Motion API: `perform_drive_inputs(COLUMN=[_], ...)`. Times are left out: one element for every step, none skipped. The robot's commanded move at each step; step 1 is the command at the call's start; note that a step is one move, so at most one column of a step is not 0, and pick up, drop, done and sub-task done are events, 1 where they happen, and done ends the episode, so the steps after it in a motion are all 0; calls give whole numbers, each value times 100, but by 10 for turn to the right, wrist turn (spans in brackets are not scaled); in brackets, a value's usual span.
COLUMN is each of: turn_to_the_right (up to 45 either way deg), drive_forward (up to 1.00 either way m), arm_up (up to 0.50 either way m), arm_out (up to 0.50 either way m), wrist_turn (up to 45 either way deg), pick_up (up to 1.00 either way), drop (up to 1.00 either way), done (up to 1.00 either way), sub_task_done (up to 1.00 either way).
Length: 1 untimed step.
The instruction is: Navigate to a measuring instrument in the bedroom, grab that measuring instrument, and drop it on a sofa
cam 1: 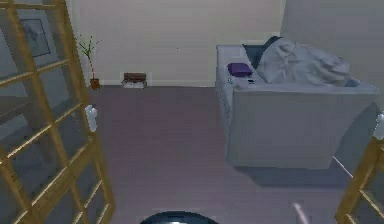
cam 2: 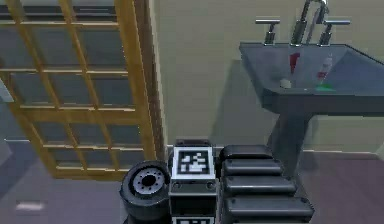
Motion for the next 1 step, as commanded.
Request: perform_drive_inputs(turn_to_the_right=[0], drive_forward=[100], arm_up=[0], arm_out=[0], wrist_turn=[0], pick_up=[0], drop=[0], done=[0], sub_task_done=[0])
